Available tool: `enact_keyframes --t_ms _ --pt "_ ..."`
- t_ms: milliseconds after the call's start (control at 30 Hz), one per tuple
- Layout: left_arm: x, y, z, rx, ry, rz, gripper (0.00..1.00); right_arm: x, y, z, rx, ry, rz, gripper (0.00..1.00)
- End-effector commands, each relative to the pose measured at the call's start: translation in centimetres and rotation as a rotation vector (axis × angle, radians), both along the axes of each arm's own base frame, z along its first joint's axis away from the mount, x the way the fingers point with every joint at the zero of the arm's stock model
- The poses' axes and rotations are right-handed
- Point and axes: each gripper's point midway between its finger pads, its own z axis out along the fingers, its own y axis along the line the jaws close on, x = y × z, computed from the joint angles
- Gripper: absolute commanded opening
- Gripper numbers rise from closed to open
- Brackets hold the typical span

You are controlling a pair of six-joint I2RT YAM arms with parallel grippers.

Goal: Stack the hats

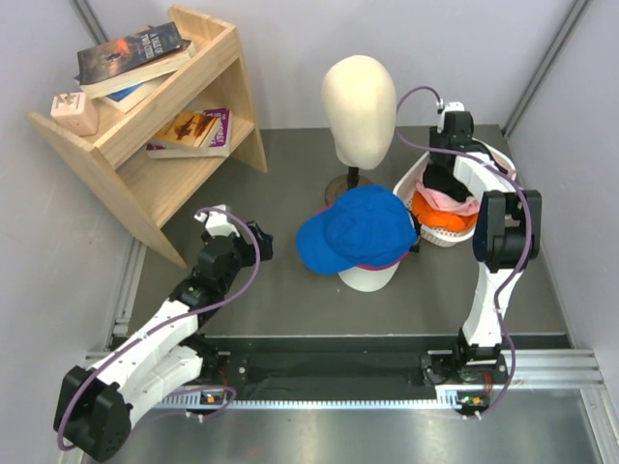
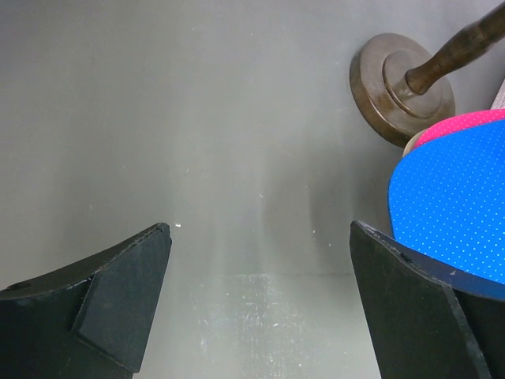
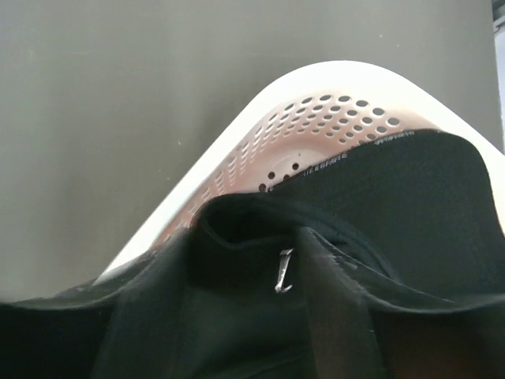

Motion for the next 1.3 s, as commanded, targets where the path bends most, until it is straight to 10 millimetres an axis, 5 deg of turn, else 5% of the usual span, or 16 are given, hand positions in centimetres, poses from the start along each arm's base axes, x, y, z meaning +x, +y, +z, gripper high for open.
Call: enact_keyframes --t_ms 0,67,267,500,800,933,1067,1267 --pt "0.6 -0.1 0.8 -0.005 -0.043 0.003 0.99 0.8 -1.4 2.1 -0.023 -0.054 -0.045 0.23" --pt "0.6 -0.1 0.7 -0.005 -0.038 0.003 0.99 0.4 -1.7 2.2 -0.036 -0.053 -0.057 0.01" --pt "0.6 0.0 0.8 -0.003 -0.04 0.002 0.99 -1.3 -2.6 6.1 -0.029 -0.094 -0.137 0.0" --pt "0.4 -0.1 1.3 -0.01 -0.052 -0.006 0.99 -7.0 -1.8 18.5 0.066 -0.314 -0.133 0.0" --pt "0.2 -0.8 2.0 -0.023 -0.067 -0.05 0.99 -15.1 0.1 26.7 0.196 -0.482 -0.062 0.0" --pt "-0.1 -1.9 3.2 -0.048 -0.107 -0.119 0.99 -18.9 4.6 30.0 0.328 -0.54 0.15 0.0" --pt "-0.7 -2.5 5.2 -0.088 -0.151 -0.157 0.99 -25.3 10.1 34.0 0.465 -0.604 0.442 0.0" --pt "-2.8 -3.1 9.4 -0.197 -0.229 -0.218 0.99 -34.0 16.8 36.3 0.708 -0.605 0.861 0.0"
